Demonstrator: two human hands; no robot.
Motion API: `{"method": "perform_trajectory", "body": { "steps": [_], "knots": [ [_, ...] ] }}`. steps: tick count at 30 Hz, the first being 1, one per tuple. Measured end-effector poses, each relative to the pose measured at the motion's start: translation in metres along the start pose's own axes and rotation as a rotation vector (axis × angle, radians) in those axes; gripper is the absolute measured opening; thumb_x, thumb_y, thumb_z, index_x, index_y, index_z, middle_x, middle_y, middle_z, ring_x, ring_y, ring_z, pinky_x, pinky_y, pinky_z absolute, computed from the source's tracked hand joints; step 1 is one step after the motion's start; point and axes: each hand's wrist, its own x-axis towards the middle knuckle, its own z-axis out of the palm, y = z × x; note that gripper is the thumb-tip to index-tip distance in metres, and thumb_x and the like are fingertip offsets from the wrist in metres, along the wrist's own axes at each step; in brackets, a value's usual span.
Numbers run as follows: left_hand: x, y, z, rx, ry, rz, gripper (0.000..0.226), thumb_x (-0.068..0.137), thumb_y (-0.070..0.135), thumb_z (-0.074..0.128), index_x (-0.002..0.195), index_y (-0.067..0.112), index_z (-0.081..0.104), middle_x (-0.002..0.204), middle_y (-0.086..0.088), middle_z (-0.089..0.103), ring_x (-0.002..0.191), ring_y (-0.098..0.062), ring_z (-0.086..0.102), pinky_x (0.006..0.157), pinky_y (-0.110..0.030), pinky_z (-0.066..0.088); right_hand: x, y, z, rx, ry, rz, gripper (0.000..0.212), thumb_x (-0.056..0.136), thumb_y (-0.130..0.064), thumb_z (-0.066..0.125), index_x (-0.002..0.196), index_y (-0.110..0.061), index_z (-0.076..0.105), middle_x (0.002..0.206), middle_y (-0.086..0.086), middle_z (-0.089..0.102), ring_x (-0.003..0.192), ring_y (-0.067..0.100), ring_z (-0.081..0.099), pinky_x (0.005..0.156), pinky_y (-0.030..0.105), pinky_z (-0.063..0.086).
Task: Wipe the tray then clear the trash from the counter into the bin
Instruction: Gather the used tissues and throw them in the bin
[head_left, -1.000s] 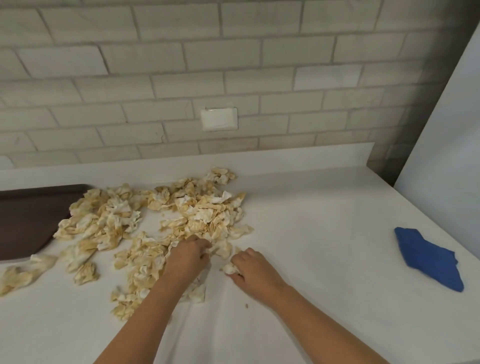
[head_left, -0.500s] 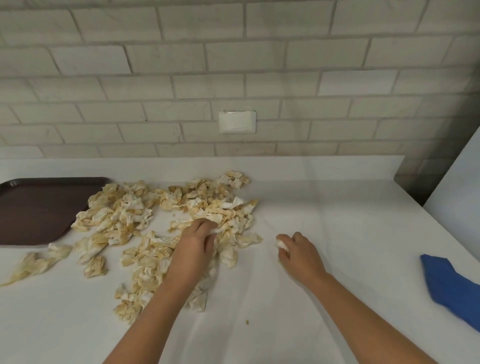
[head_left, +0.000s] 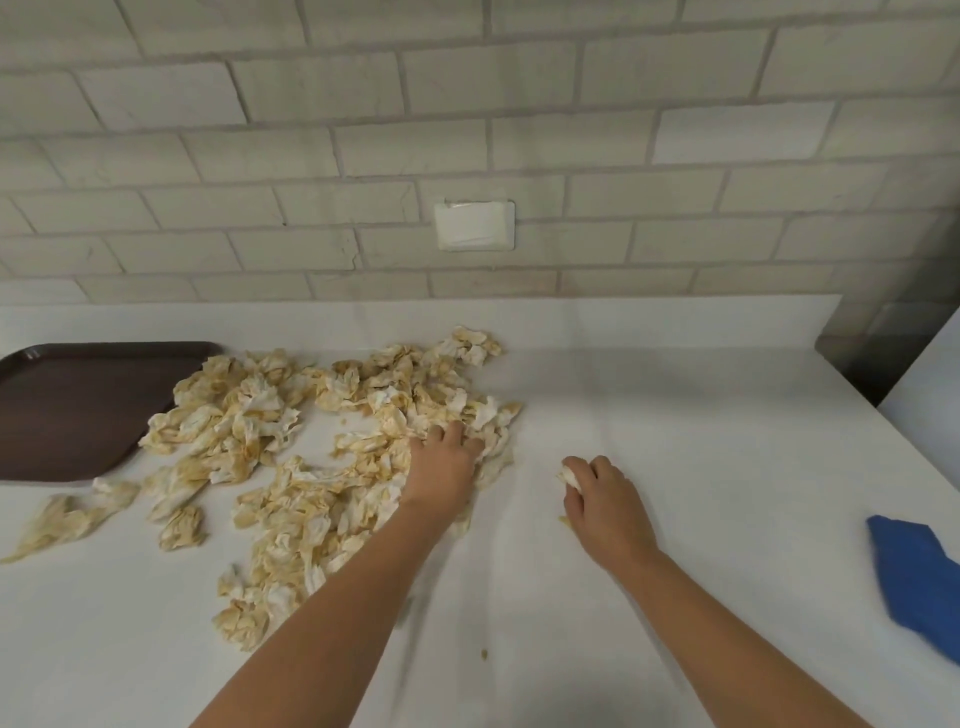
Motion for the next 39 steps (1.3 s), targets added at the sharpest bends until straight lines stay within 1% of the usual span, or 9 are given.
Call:
{"method": "perform_trajectory", "body": {
  "steps": [3, 5, 11, 15, 18, 21, 26, 33, 39],
  "knots": [
    [-0.012, -0.009, -0.003, -0.285, 0.260, -0.001, 0.035, 0.072, 0.003, 0.075, 0.105, 0.015, 0.067, 0.114, -0.011, 0.059, 0.098, -0.032, 0.060, 0.076, -0.041, 0.053, -0.002, -0.002, -0.005, 0.152, -0.004, -0.003, 0.039, 0.090, -0.015, 0.053, 0.128, -0.022, 0.055, 0.100, 0.004, 0.054, 0.074, 0.024, 0.057, 0.061, 0.033, 0.046],
    [-0.022, -0.018, -0.013, -0.547, 0.369, -0.052, 0.023, 0.083, 0.006, 0.069, 0.105, 0.012, 0.068, 0.124, -0.010, 0.057, 0.103, -0.026, 0.059, 0.084, -0.033, 0.050, 0.002, -0.006, -0.012, 0.290, 0.037, 0.046, 0.038, 0.090, -0.016, 0.055, 0.127, -0.024, 0.055, 0.102, 0.002, 0.054, 0.075, 0.023, 0.059, 0.060, 0.031, 0.047],
    [-0.051, -0.042, -0.044, -0.852, 0.403, -0.250, 0.014, 0.092, 0.013, 0.058, 0.105, 0.015, 0.064, 0.114, 0.006, 0.055, 0.101, -0.001, 0.046, 0.079, 0.006, 0.029, 0.076, -0.056, -0.037, 0.470, 0.074, 0.016, 0.031, 0.088, -0.042, 0.060, 0.115, -0.027, 0.063, 0.098, -0.002, 0.053, 0.076, 0.017, 0.056, 0.067, 0.026, 0.043],
    [-0.068, -0.045, -0.037, -0.857, 0.293, -0.230, 0.012, 0.092, 0.021, 0.057, 0.099, 0.018, 0.065, 0.104, 0.005, 0.061, 0.097, -0.008, 0.053, 0.080, -0.001, 0.034, 0.114, -0.086, -0.021, 0.428, -0.064, -0.163, 0.040, 0.090, -0.044, 0.057, 0.125, -0.025, 0.059, 0.100, -0.002, 0.045, 0.095, 0.018, 0.051, 0.080, 0.027, 0.041],
    [-0.084, -0.026, -0.009, -0.526, 0.233, 0.009, 0.029, 0.085, 0.040, 0.051, 0.106, 0.025, 0.064, 0.117, -0.003, 0.060, 0.112, -0.021, 0.052, 0.094, -0.036, 0.045, 0.123, -0.097, 0.002, 0.332, -0.295, -0.235, 0.056, 0.089, -0.050, 0.054, 0.140, -0.031, 0.042, 0.138, 0.007, 0.037, 0.133, 0.025, 0.030, 0.108, 0.035, 0.029],
    [-0.092, -0.005, 0.010, -0.238, 0.101, 0.043, 0.045, 0.072, 0.049, 0.061, 0.111, 0.028, 0.055, 0.122, -0.010, 0.057, 0.114, -0.031, 0.054, 0.096, -0.055, 0.042, 0.122, -0.099, 0.020, 0.203, -0.465, -0.281, 0.070, 0.082, -0.052, 0.063, 0.143, -0.032, 0.036, 0.154, 0.004, 0.022, 0.142, 0.026, 0.017, 0.114, 0.039, 0.019],
    [-0.088, -0.006, 0.018, -0.218, 0.282, 0.038, 0.041, 0.071, 0.023, 0.070, 0.107, 0.024, 0.051, 0.100, -0.004, 0.056, 0.092, -0.025, 0.056, 0.086, -0.043, 0.038, 0.114, -0.091, 0.038, 0.345, -0.256, -0.310, 0.036, 0.087, -0.034, 0.064, 0.121, -0.022, 0.063, 0.116, 0.005, 0.056, 0.115, 0.025, 0.047, 0.094, 0.032, 0.038],
    [-0.085, -0.011, -0.005, -0.501, 0.517, 0.030, 0.020, 0.086, 0.028, 0.049, 0.105, 0.021, 0.049, 0.087, 0.005, 0.056, 0.086, -0.014, 0.051, 0.081, -0.033, 0.035, 0.100, -0.065, -0.006, 0.804, 0.101, 0.008, 0.022, 0.083, -0.025, 0.071, 0.103, -0.017, 0.070, 0.098, -0.007, 0.059, 0.089, 0.002, 0.056, 0.077, 0.007, 0.040],
    [-0.075, 0.000, -0.024, -0.773, 0.483, -0.078, 0.045, 0.081, 0.030, 0.048, 0.121, 0.012, 0.059, 0.095, 0.004, 0.062, 0.086, -0.007, 0.052, 0.077, -0.025, 0.042, 0.064, -0.031, -0.022, 0.777, 0.103, 0.120, 0.025, 0.080, -0.022, 0.072, 0.104, -0.028, 0.070, 0.091, -0.011, 0.062, 0.085, 0.007, 0.061, 0.077, 0.022, 0.048]
  ]
}}
